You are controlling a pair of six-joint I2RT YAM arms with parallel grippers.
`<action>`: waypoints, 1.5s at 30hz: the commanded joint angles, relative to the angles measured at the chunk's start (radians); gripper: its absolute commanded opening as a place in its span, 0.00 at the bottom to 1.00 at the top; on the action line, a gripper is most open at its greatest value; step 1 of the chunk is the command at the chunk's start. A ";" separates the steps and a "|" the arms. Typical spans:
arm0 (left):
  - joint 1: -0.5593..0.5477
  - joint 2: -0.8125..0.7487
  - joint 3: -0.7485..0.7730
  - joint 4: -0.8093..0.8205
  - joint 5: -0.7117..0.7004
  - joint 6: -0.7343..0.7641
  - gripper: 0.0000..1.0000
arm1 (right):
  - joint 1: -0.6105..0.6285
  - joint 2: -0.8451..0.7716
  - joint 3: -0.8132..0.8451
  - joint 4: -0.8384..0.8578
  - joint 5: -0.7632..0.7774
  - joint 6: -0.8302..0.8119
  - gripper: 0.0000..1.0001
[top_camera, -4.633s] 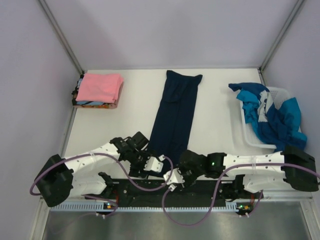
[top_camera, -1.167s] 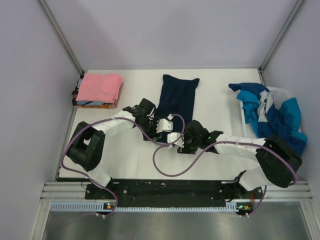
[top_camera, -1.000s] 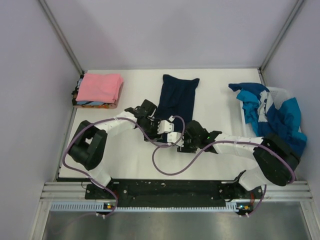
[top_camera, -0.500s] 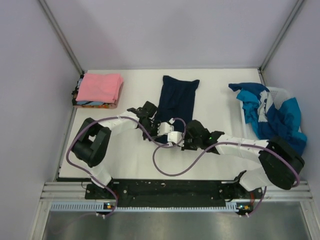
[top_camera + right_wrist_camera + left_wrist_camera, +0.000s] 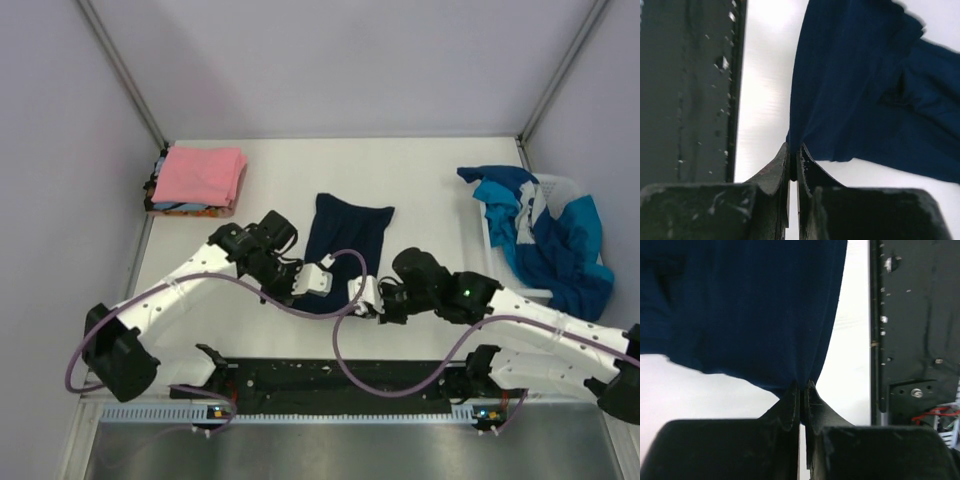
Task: Fold and stack the t-shirts
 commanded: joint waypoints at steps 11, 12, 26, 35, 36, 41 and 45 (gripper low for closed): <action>0.010 -0.014 0.281 -0.051 -0.166 -0.198 0.00 | -0.280 -0.009 0.140 0.006 -0.208 0.247 0.00; 0.013 0.009 0.301 -0.026 -0.185 -0.215 0.00 | -0.314 0.006 0.135 0.039 -0.222 0.257 0.00; 0.101 0.409 0.689 0.158 -0.207 -0.298 0.00 | -0.660 0.221 0.100 0.357 -0.290 0.402 0.00; 0.099 0.670 0.852 0.264 -0.185 -0.379 0.00 | -0.773 0.372 0.087 0.472 -0.290 0.526 0.00; 0.098 0.687 0.861 0.285 -0.191 -0.389 0.00 | -0.782 0.394 0.089 0.487 -0.281 0.541 0.00; 0.099 0.765 0.887 0.397 -0.277 -0.421 0.03 | -0.799 0.494 0.115 0.523 -0.232 0.572 0.00; 0.099 0.827 0.889 0.469 -0.361 -0.427 0.12 | -0.808 0.575 0.172 0.534 -0.144 0.621 0.00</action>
